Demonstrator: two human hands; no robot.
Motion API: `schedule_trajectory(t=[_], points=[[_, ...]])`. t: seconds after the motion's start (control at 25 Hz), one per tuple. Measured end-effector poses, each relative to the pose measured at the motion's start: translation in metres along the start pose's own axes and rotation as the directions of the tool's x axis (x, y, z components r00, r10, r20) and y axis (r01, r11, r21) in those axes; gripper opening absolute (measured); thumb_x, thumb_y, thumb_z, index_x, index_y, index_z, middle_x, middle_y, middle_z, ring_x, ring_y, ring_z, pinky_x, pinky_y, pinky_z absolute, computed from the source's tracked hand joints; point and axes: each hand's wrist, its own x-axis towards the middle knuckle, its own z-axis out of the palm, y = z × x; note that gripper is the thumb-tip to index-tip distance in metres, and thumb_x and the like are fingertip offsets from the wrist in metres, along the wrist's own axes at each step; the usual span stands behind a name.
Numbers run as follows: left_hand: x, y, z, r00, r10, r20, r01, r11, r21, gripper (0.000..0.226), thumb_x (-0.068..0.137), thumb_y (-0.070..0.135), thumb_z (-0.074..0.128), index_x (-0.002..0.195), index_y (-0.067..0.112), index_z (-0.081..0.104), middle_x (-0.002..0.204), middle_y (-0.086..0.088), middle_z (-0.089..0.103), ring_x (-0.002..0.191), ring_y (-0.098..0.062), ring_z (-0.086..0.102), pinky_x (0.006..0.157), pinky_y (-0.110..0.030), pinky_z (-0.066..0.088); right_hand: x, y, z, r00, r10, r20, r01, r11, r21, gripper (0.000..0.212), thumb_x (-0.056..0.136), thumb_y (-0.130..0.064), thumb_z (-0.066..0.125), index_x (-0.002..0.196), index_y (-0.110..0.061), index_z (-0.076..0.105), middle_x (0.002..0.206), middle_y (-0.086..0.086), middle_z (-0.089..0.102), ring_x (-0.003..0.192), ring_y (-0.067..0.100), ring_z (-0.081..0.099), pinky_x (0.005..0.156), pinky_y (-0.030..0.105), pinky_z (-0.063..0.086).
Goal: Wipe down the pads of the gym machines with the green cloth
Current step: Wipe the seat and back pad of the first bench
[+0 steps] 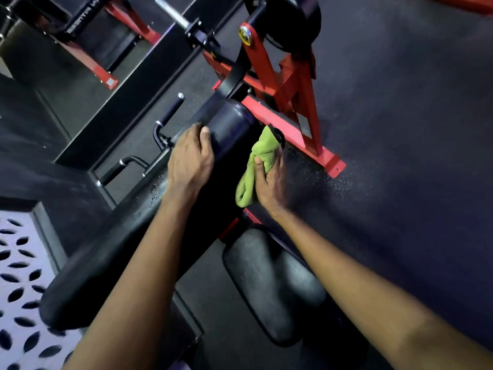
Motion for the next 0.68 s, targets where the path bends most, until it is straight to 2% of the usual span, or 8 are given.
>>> schedule_trajectory(t=[0.12,0.2,0.28,0.36,0.44,0.52,0.6,0.68], points=[[-0.001,0.010,0.009,0.995,-0.051,-0.085,0.063,0.988,0.140,0.045,0.107,0.041,0.024,0.133,0.020,0.053,0.129,-0.006,0.064,0.117,-0.026,0.057,0.095,-0.039,0.042,0.017,0.006,-0.013,1.000,0.009,-0.012,-0.008,0.995,0.101,0.060,0.105,-0.035,0.047,0.148,0.007,0.042,0.152,0.026,0.045,0.141,0.011,0.036,0.119,0.014,0.017],[-0.003,0.015,0.011,0.989,-0.091,-0.114,0.110,0.978,0.178,0.046,0.106,0.041,0.022,0.137,0.023,0.052,0.131,-0.002,0.064,0.117,-0.024,0.058,0.094,-0.038,0.043,0.027,0.013,-0.023,0.999,0.007,0.041,-0.014,0.986,0.166,0.051,0.106,-0.029,0.047,0.146,0.003,0.046,0.146,0.022,0.052,0.129,-0.006,0.037,0.112,0.006,0.019],[-0.003,0.020,0.011,0.985,-0.131,-0.115,0.150,0.972,0.180,0.046,0.106,0.040,0.023,0.139,0.024,0.051,0.132,0.000,0.063,0.117,-0.023,0.059,0.094,-0.037,0.044,0.033,0.015,-0.032,0.993,0.032,0.118,-0.056,0.976,0.210,0.054,0.106,-0.039,0.042,0.144,-0.002,0.050,0.138,0.010,0.057,0.123,-0.012,0.044,0.108,0.007,0.026],[-0.002,0.023,0.010,0.979,-0.157,-0.132,0.180,0.967,0.183,0.046,0.106,0.038,0.025,0.141,0.026,0.052,0.133,0.003,0.063,0.117,-0.020,0.059,0.094,-0.035,0.045,0.038,0.008,-0.034,0.987,0.069,0.142,-0.101,0.967,0.236,0.056,0.103,-0.046,0.041,0.140,-0.006,0.054,0.132,0.003,0.059,0.120,-0.010,0.050,0.107,0.015,0.036],[-0.002,0.025,0.011,0.973,-0.183,-0.140,0.208,0.959,0.190,0.046,0.106,0.038,0.026,0.142,0.028,0.052,0.135,0.005,0.063,0.119,-0.017,0.059,0.095,-0.032,0.044,0.049,-0.007,-0.038,0.988,0.027,0.150,-0.061,0.973,0.224,0.051,0.104,-0.045,0.043,0.137,-0.008,0.056,0.131,0.007,0.063,0.122,0.008,0.056,0.107,0.026,0.042],[-0.002,0.025,0.014,0.968,-0.204,-0.144,0.229,0.955,0.187,0.047,0.105,0.039,0.026,0.143,0.028,0.053,0.138,0.006,0.062,0.123,-0.016,0.058,0.099,-0.030,0.043,0.057,-0.014,-0.043,0.981,-0.058,0.187,0.015,0.974,0.226,0.043,0.105,-0.038,0.047,0.134,-0.009,0.057,0.130,0.011,0.064,0.122,0.019,0.058,0.106,0.028,0.042],[-0.001,0.025,0.014,0.967,-0.209,-0.147,0.233,0.958,0.170,0.048,0.105,0.039,0.026,0.143,0.028,0.053,0.139,0.007,0.060,0.126,-0.013,0.056,0.102,-0.026,0.040,0.058,-0.005,-0.048,0.969,-0.124,0.214,0.074,0.971,0.228,0.044,0.104,-0.038,0.048,0.132,-0.006,0.057,0.128,0.013,0.064,0.121,0.022,0.058,0.106,0.031,0.043],[0.000,0.026,0.014,0.966,-0.214,-0.145,0.236,0.960,0.150,0.048,0.105,0.039,0.026,0.143,0.028,0.053,0.140,0.007,0.060,0.127,-0.012,0.054,0.102,-0.021,0.037,0.055,0.020,-0.050,0.964,-0.043,0.262,-0.017,0.975,0.222,0.049,0.102,-0.043,0.046,0.130,-0.004,0.058,0.123,0.009,0.063,0.117,0.017,0.057,0.107,0.038,0.045]])
